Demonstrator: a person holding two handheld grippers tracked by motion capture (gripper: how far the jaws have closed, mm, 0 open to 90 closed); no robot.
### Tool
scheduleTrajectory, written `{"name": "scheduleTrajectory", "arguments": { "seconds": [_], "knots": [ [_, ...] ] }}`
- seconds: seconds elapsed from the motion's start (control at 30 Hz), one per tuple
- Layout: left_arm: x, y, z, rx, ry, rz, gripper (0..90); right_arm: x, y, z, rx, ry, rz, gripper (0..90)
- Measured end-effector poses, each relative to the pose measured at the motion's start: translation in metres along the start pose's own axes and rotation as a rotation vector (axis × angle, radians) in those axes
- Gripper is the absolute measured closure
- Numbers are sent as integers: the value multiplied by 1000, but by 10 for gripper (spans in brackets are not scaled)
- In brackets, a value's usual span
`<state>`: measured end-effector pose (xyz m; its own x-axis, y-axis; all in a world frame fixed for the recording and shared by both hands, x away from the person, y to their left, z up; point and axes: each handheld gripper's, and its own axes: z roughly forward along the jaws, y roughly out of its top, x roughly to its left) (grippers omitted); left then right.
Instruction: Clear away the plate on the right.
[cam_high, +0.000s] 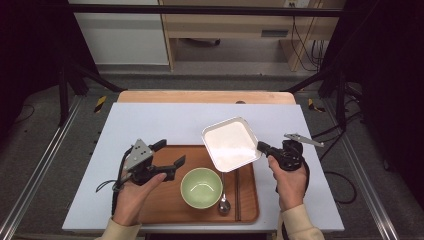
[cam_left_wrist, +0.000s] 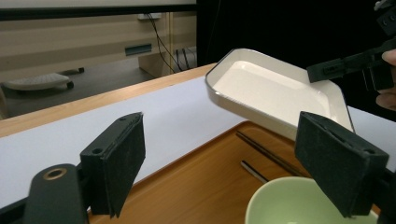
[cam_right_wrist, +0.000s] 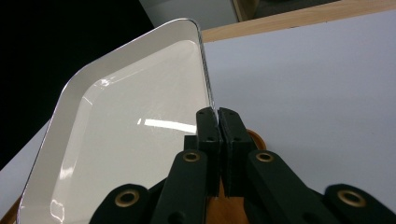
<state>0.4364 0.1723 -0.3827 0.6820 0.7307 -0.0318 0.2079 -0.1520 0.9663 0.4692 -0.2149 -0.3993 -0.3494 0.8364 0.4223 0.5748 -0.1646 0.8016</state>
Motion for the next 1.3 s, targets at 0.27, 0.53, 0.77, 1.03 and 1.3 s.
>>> {"name": "scheduleTrajectory", "arguments": {
  "seconds": [0.27, 0.53, 0.77, 1.03, 1.3],
  "knots": [
    [-23, 10, 24, 42, 13, 3, 172, 8, -4, -2, -26, 9, -22, 884],
    [-29, 7, 44, 65, 10, -60, 176, 15, -3, -7, -51, 19, -31, 884],
    [-29, 8, 55, 63, 15, -113, 186, 22, -3, -8, -65, 16, -52, 884],
    [-30, 8, 58, 53, 32, -154, 298, 27, -6, -8, -88, 6, -80, 883],
    [-30, 5, 59, 60, 74, -182, 441, 31, -7, -9, -89, -3, -95, 882]
  ]
}}
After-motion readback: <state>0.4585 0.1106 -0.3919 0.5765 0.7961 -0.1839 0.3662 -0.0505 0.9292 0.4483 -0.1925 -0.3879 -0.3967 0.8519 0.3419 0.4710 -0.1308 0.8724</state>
